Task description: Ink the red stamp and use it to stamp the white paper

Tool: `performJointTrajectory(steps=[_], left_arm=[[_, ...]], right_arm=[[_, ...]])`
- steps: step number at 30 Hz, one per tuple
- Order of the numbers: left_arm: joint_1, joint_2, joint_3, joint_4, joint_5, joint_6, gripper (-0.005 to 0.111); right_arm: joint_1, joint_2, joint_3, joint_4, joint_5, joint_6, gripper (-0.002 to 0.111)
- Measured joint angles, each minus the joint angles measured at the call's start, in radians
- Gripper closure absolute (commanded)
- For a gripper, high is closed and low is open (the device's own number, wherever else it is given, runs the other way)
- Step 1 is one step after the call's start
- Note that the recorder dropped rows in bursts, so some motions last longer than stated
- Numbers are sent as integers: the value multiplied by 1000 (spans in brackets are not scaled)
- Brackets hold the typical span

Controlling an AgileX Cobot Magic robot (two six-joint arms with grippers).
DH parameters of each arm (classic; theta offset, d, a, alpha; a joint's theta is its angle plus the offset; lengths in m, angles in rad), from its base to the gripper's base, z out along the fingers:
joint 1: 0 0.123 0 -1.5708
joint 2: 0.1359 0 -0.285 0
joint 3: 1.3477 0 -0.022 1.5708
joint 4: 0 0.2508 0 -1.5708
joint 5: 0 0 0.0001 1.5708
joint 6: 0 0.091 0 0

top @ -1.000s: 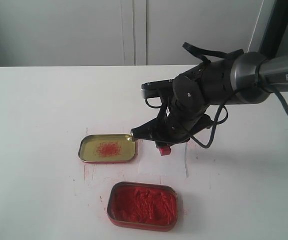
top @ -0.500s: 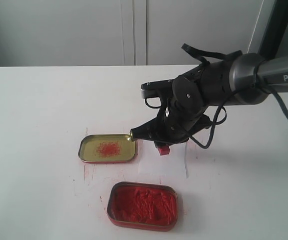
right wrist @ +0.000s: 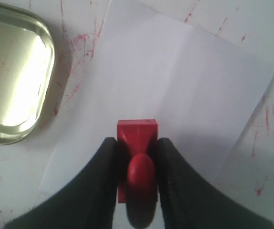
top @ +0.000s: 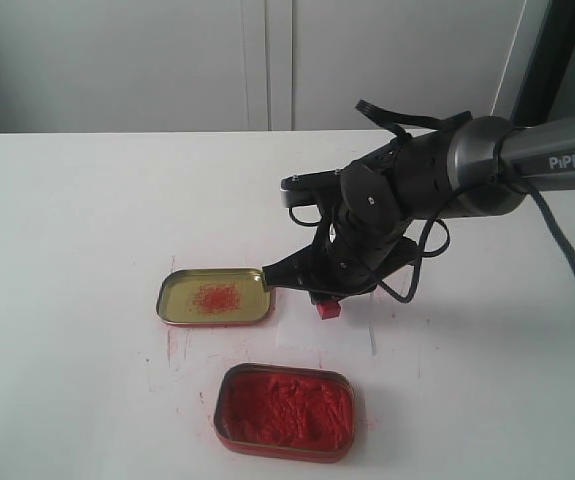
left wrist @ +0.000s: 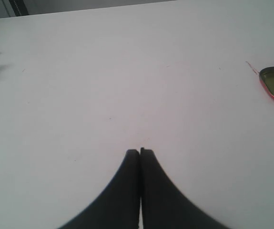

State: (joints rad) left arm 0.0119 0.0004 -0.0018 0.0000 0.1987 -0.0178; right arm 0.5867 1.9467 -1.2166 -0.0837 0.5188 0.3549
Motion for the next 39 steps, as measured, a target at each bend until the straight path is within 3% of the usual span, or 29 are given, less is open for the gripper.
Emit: performJointTrajectory(steps=[24, 39], left_arm=[[0, 0, 0, 0, 0, 0, 107], [0, 0, 0, 0, 0, 0, 107]], right_arm=[[0, 1, 0, -99, -27, 87, 108], [0, 161, -44, -134, -63, 91, 108]])
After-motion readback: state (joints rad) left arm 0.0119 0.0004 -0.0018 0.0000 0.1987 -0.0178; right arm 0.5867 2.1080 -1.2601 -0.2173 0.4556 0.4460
